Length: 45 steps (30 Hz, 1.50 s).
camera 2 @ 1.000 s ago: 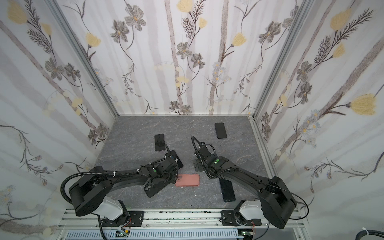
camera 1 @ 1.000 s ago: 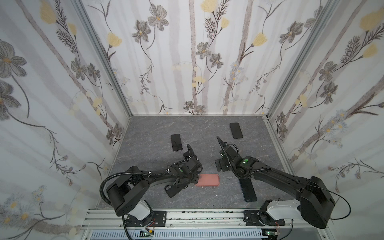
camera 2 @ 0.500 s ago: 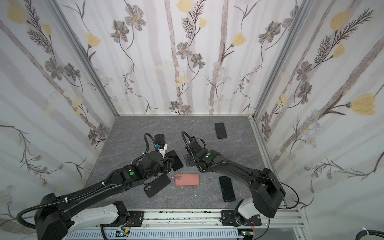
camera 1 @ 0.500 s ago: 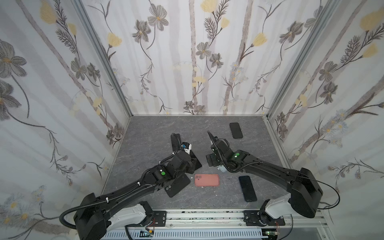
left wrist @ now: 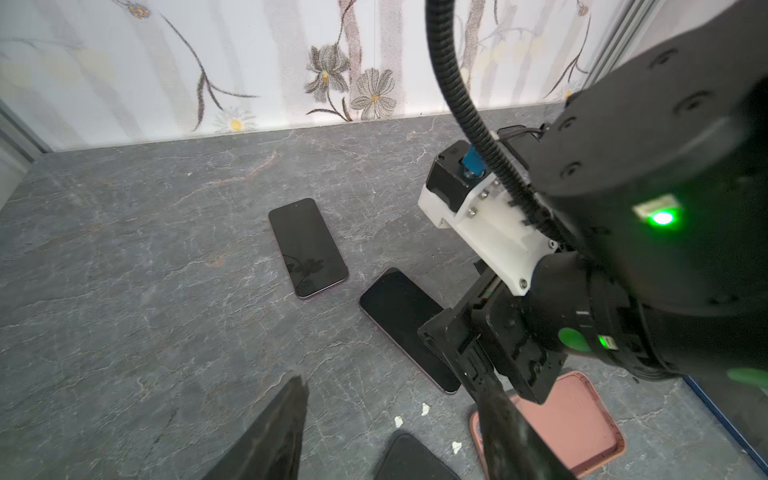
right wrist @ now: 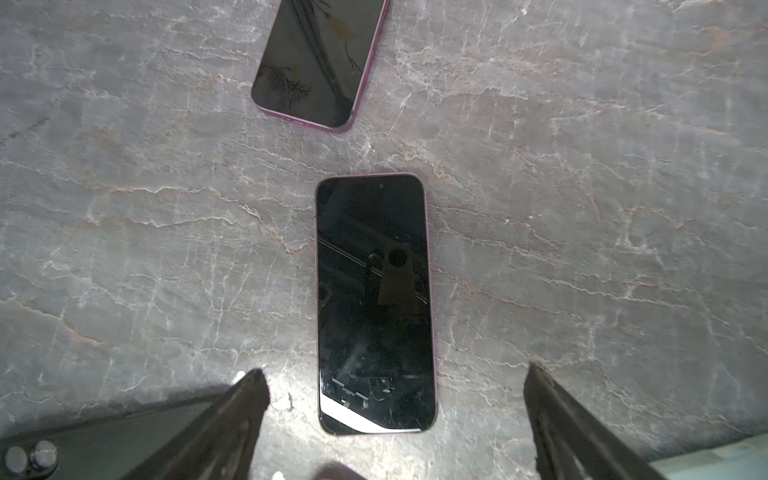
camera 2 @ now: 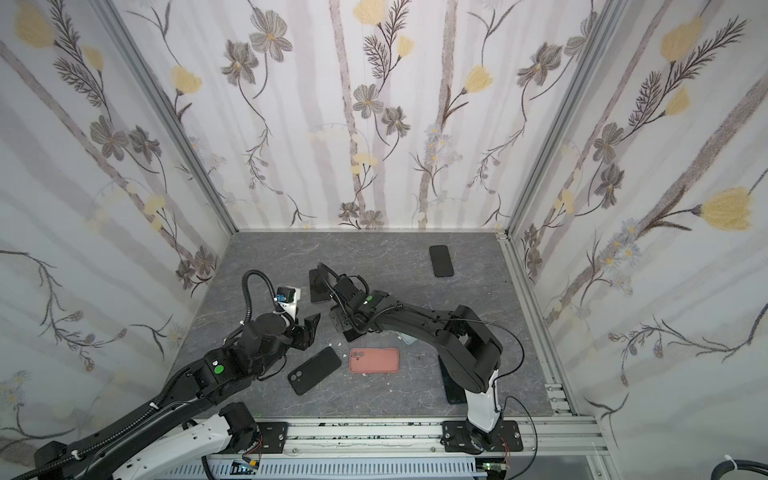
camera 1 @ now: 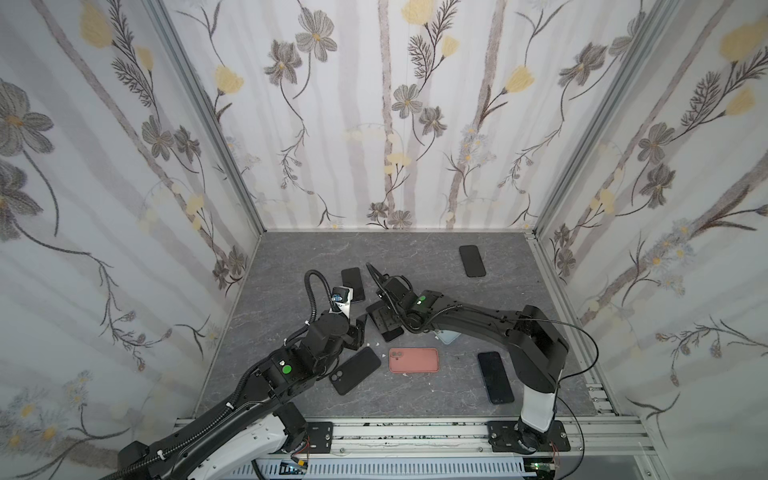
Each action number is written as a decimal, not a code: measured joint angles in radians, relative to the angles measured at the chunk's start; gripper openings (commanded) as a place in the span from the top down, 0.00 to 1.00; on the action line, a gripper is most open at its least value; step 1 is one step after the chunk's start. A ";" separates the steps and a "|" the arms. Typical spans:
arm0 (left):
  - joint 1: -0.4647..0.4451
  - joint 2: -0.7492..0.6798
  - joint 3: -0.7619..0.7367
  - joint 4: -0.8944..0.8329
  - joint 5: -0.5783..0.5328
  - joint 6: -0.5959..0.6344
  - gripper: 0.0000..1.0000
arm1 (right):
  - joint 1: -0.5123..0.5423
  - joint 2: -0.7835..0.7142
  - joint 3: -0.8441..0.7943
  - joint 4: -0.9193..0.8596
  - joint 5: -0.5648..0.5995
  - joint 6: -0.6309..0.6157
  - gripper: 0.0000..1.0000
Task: Put the phone into the phone case
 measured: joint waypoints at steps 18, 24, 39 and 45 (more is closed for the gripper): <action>0.064 -0.004 -0.055 0.008 -0.017 0.026 0.29 | 0.000 0.197 0.138 -0.054 -0.066 0.000 0.04; 0.076 -0.005 -0.059 0.019 -0.014 0.030 0.29 | -0.009 0.214 0.143 -0.089 -0.054 0.000 0.04; 0.106 0.019 -0.059 0.027 0.018 0.038 0.28 | -0.020 0.244 0.151 -0.063 -0.073 0.007 0.28; 0.111 0.023 -0.059 0.027 0.024 0.038 0.28 | -0.023 0.244 0.151 -0.063 -0.079 -0.001 0.33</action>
